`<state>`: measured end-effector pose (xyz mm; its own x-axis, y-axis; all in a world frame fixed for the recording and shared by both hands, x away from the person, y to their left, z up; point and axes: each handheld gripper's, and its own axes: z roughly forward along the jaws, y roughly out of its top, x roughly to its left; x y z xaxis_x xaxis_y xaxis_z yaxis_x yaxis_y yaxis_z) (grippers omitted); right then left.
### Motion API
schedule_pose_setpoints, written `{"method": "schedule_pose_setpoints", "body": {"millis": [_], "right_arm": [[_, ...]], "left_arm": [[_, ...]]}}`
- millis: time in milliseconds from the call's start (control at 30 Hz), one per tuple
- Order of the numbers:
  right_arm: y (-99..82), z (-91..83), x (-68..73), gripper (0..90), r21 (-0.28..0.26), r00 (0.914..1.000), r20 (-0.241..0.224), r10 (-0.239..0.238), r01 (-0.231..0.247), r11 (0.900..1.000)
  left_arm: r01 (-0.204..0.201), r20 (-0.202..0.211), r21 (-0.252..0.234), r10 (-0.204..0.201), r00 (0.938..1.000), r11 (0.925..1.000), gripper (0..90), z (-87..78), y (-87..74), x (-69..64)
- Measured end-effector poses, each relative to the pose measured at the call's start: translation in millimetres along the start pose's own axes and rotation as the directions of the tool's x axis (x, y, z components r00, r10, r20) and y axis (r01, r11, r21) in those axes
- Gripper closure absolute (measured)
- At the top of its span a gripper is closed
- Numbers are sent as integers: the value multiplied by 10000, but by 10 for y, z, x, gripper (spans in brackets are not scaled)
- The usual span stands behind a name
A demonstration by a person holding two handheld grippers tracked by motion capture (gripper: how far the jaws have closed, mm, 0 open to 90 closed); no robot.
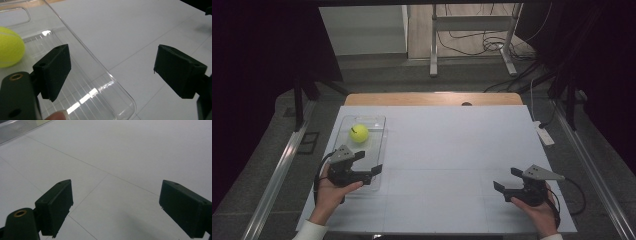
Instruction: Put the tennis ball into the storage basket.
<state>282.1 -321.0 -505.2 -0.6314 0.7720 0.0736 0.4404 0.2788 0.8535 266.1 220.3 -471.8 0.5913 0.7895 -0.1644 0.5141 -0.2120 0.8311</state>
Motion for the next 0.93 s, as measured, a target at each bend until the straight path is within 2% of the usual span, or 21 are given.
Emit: {"method": "schedule_pose_setpoints", "body": {"millis": [233, 800, 933], "right_arm": [[6, 3, 8, 120, 5, 10000, -46, -61, 61, 10000], [8, 1, 3, 119, -83, 9999, -149, -57, 55, 10000], [17, -15, -9, 119, -230, 9996, -258, 143, -149, 9996]], "left_arm": [[-5, -15, 18, 5, 10000, 10000, 145, 0, -100, -34], [-29, -19, -16, 29, 10000, 10000, 144, 22, -107, -35], [-30, -3, -2, 30, 10000, 10000, 142, 35, -110, -41]]}}
